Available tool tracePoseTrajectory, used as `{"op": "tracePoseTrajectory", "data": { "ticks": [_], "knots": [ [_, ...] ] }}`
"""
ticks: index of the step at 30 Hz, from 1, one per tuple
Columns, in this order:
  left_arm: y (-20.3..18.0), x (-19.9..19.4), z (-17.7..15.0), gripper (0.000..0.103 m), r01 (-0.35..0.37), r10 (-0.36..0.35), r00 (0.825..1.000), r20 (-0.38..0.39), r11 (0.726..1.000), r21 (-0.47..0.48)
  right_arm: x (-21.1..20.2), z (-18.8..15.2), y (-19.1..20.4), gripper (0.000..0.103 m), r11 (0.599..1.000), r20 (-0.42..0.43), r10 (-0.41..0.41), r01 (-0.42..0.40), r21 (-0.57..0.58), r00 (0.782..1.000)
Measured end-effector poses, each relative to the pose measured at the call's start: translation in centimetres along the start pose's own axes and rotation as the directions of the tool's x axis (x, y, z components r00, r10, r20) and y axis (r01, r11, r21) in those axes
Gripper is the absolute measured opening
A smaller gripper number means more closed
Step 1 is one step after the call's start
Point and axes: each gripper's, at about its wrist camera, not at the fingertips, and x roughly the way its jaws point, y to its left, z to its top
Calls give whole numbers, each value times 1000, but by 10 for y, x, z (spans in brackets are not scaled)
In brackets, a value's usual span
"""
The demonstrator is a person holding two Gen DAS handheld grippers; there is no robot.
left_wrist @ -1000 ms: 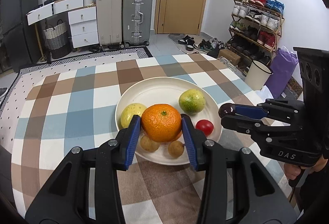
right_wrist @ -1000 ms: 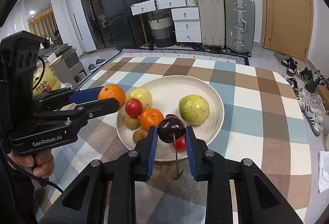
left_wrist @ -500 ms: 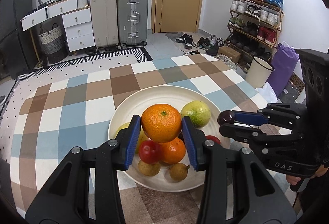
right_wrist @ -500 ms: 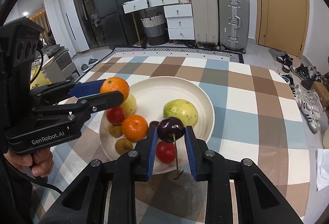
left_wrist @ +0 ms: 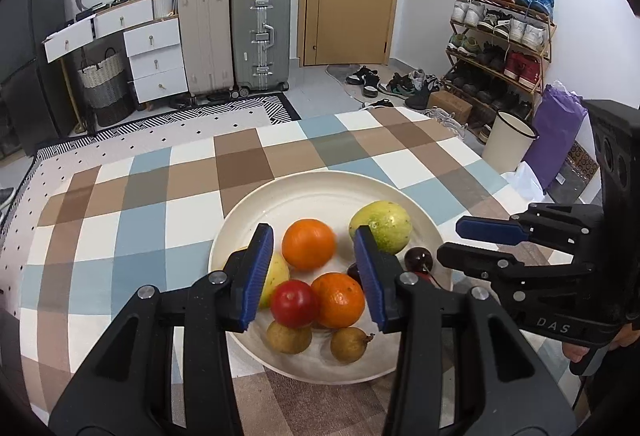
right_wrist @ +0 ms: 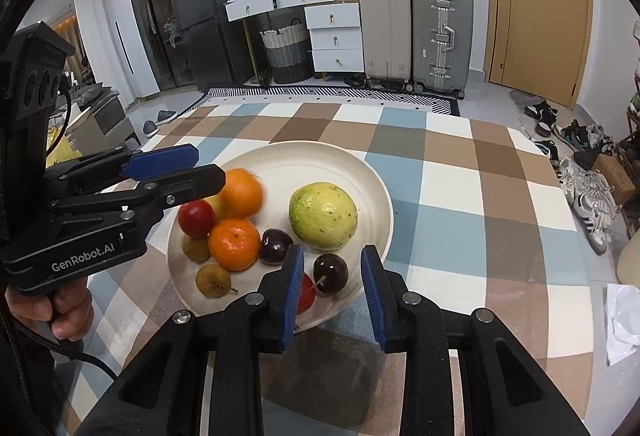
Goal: Organize fruits
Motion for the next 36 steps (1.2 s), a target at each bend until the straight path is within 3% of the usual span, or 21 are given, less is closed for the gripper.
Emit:
{"op": "tracePoseTrajectory", "data": {
  "ticks": [2,5,8,9,10,13,18,28,36],
  "knots": [
    [0,-6,-1,61,-13,13,1000,6,1000,-3,-5,-2,-2,41,1000,5,3,-3,7,1000],
    [2,-22,-5,79,-30,30,999,38,999,-13,-13,-7,-4,48,1000,12,-2,2,13,1000],
    [5,-38,-11,84,-32,33,998,61,999,-21,-19,-12,-4,59,1000,18,7,-8,26,1000],
    [5,-41,-13,85,-33,34,997,63,999,-23,-22,-14,-5,70,999,22,19,-20,33,1000],
    [6,-46,-16,88,-36,37,997,64,999,-25,-23,-15,-5,81,999,27,26,-27,37,999],
    [6,-58,-25,102,-55,58,996,67,998,-37,-32,-20,-3,92,998,52,35,-38,50,998],
    [9,-74,-45,102,-53,58,996,70,996,-75,-42,-28,-1,102,996,84,50,-56,67,995],
    [15,-92,-77,102,-70,85,988,127,990,-122,-66,-46,13,102,996,218,86,-92,18,972],
    [20,-95,-94,102,-56,90,972,219,986,-158,-67,-62,19,102,996,284,90,-88,-19,955]
  ]
}}
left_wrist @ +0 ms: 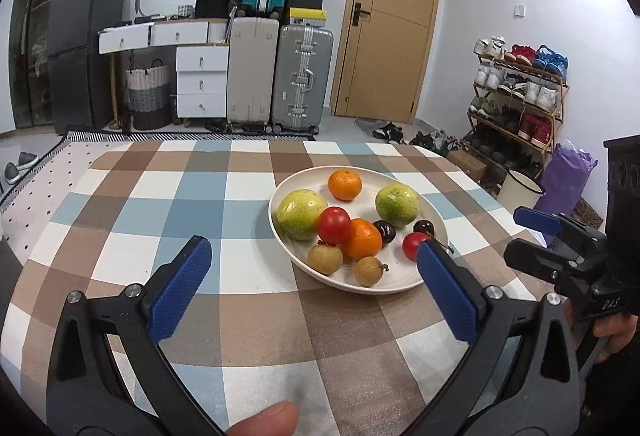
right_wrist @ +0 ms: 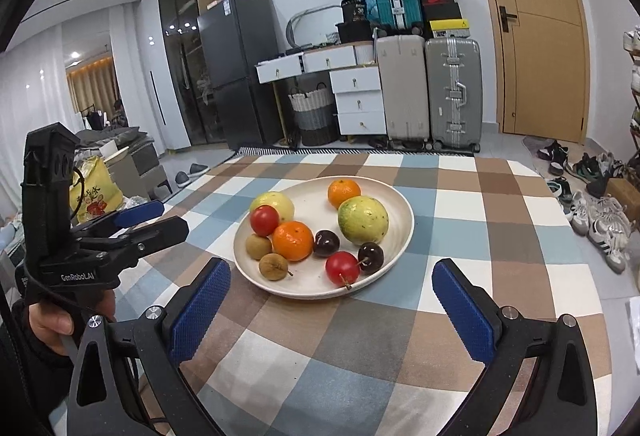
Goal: Organize fruits
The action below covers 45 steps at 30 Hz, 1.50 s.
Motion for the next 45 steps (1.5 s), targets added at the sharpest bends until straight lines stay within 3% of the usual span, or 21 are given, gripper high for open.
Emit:
{"op": "tracePoseTrajectory", "data": {
  "ticks": [11,18,45],
  "knots": [
    [-9,-1,-5,102,-15,13,999,45,1000,28,-6,-2,-2,102,1000,66,-1,2,-5,998],
    [-4,-1,-3,102,-2,2,999,48,1000,0,-7,-3,-1,102,1000,75,-19,20,-11,997],
    [-8,-3,-5,102,-14,12,998,57,999,37,-9,-3,0,103,999,82,-29,32,-35,996]
  ]
}}
